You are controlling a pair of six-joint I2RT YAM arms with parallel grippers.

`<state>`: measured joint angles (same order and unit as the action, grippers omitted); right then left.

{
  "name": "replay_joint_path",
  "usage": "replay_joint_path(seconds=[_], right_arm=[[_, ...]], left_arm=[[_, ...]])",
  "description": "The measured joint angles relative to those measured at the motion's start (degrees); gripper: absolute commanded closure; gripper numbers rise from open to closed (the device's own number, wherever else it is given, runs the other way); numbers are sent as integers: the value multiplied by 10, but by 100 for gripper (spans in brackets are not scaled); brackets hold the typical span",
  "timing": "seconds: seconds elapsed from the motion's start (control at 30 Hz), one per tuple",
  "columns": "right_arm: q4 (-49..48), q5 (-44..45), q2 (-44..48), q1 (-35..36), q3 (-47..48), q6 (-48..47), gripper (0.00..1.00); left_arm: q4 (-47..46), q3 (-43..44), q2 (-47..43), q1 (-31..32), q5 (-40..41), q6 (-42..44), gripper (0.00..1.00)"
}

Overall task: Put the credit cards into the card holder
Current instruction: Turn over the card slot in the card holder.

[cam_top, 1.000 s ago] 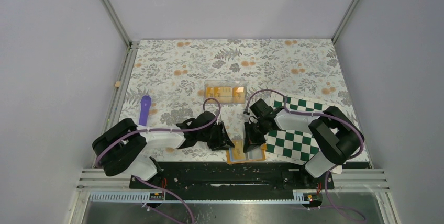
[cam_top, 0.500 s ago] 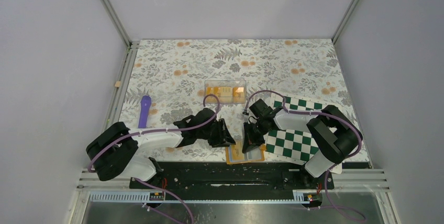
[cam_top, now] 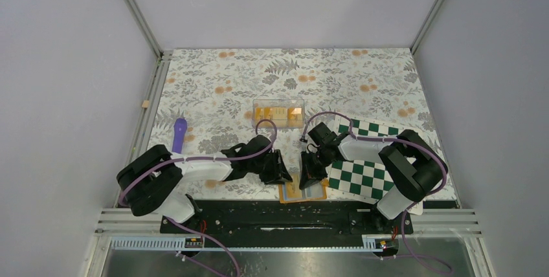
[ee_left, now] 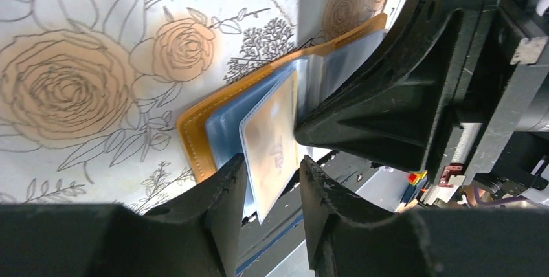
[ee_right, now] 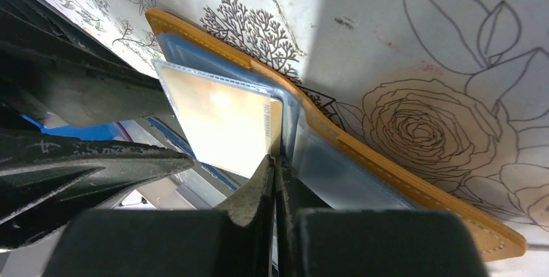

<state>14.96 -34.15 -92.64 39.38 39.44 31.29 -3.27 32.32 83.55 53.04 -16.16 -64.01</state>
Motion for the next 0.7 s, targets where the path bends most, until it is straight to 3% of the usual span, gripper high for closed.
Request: replay_joint_path(seconds=[0.23, 0.37, 0.53, 0.7], right_arm=[[0, 0, 0, 0, 0, 0, 100], [0, -1, 0, 0, 0, 0, 100], [0, 0, 5, 0, 0, 0, 90], [3, 15, 30, 0, -1, -5, 77]], left_arm=[[-12, 14, 20, 12, -3, 0, 74], [-10, 21, 32, 16, -4, 0, 99], [26, 46, 34, 17, 1, 9, 100], [135, 93, 18, 19, 33, 40, 100]])
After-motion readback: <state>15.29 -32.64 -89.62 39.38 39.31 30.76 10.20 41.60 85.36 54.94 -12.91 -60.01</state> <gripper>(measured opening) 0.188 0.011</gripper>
